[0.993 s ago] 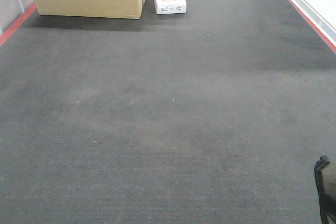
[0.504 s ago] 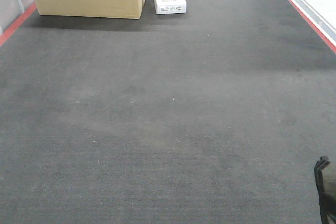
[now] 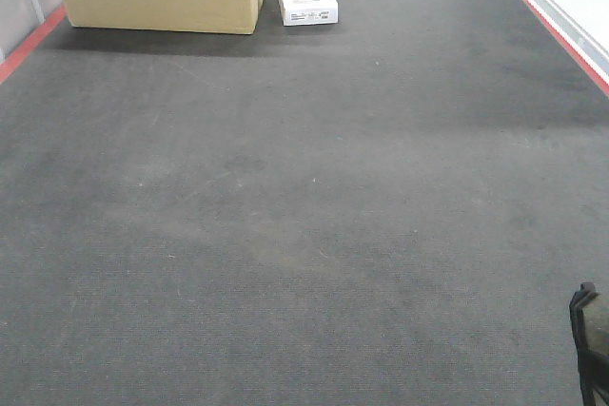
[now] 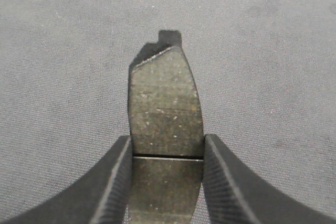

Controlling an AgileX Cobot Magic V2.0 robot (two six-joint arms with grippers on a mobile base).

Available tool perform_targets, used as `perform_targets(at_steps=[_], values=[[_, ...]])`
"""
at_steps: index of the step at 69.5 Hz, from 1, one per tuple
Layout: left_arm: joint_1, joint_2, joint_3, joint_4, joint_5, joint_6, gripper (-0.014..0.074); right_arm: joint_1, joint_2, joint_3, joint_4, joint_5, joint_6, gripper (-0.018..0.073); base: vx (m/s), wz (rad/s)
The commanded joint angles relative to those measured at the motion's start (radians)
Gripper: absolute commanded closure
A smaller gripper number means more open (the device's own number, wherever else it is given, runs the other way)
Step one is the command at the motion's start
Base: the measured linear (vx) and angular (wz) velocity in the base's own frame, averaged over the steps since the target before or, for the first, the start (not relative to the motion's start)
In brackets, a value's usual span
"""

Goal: Move and align brake pads A on conveyor
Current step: 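Position the base over the conveyor belt holding both pads, then lower the left gripper with its pad toward the belt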

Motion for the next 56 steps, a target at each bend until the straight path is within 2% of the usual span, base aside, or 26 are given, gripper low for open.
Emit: perform_targets(at_steps=[1,9,14,19,24,36,45,52,56], values=[[-0.005,0.006,-0.029,-0.018,-0.098,0.0,0.0451,0.0,0.004,-0.028,0.0,-0.081,-0.007,0.048,0.0,0.0],[-0.006,0.008,-0.04,-0.02,-0.1,0.029,0.0449,0.0,0.004,-0.028,0.0,-0.081,-0.007,0.048,0.0,0.0],[-0.007,0.021,-0.061,-0.047,-0.105,0.1,0.0447,0.0,0.004,-0.028,0.0,-0.081,-0.007,0.048,0.0,0.0],[-0.007,0.051,-0.095,-0.105,-0.105,0.186,0.0445,0.0,0.004,-0.028,0.0,-0.081,-0.007,0.048,0.0,0.0],[-0.007,0.097,-0.134,-0.192,-0.098,0.279,0.0441,0.0,0.004,-0.028,0.0,-0.081,-0.007,0.048,0.0,0.0],[-0.007,0.243,-0.213,-0.481,-0.086,0.526,0.0437,0.0,0.004,-0.028,0.0,-0.082,-0.007,0.048,0.0,0.0],[-0.023,0.355,-0.273,-0.664,-0.036,0.701,0.0433,0.0,0.004,-0.028,0.0,-0.081,-0.007,0.048,0.0,0.0],[-0.06,0.439,-0.316,-0.759,0.021,0.779,0.043,0.0,0.004,-0.028,0.0,-0.081,-0.007,0.048,0.0,0.0],[-0.089,0.48,-0.336,-0.775,0.042,0.79,0.0429,0.0,0.004,-0.028,0.0,-0.081,-0.007,0.048,0.0,0.0]])
